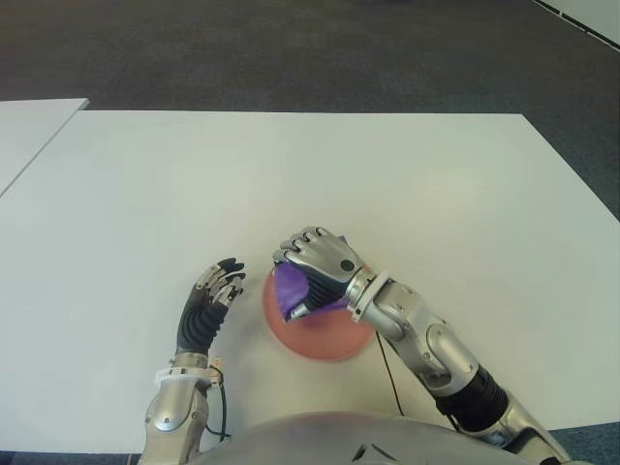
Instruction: Put the tissue paper into the plate.
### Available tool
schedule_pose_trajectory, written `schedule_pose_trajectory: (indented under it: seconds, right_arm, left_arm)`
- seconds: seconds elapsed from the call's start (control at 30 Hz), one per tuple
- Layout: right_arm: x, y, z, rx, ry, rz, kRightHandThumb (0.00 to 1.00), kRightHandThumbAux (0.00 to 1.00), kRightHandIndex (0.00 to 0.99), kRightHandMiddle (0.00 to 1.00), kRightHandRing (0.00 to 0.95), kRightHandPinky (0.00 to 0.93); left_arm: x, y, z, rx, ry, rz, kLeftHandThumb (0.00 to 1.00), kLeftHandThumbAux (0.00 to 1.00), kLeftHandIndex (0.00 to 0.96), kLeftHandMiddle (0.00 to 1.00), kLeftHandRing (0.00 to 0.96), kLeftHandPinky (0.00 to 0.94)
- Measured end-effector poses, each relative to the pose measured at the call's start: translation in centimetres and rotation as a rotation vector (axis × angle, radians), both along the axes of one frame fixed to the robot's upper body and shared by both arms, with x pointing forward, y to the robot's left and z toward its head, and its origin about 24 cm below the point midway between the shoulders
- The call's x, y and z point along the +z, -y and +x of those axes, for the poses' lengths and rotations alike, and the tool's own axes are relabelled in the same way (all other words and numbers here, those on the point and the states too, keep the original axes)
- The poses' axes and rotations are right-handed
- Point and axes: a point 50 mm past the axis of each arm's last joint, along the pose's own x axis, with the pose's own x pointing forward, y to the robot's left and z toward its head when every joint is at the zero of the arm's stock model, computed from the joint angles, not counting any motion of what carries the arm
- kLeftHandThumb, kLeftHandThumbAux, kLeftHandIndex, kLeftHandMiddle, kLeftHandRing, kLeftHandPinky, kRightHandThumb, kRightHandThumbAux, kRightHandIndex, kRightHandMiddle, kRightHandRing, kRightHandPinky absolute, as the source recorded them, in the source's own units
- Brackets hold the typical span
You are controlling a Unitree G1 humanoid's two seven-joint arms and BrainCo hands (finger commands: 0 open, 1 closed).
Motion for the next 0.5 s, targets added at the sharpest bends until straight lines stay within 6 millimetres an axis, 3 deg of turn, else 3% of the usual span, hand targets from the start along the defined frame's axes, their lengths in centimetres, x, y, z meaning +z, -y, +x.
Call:
schedule_pose_trajectory:
  seconds: [0.5]
  right_arm:
    - [-1.05,0.09,0.22,-0.01,0.017,-0.017,0.959,0.65,0.412,0.51,0.517,0.732]
  left_arm:
    - [0.13,-0.22,-0.18,0.007,0.012,-0.006,0.278,0.599,0.219,0.268,0.29,0.321]
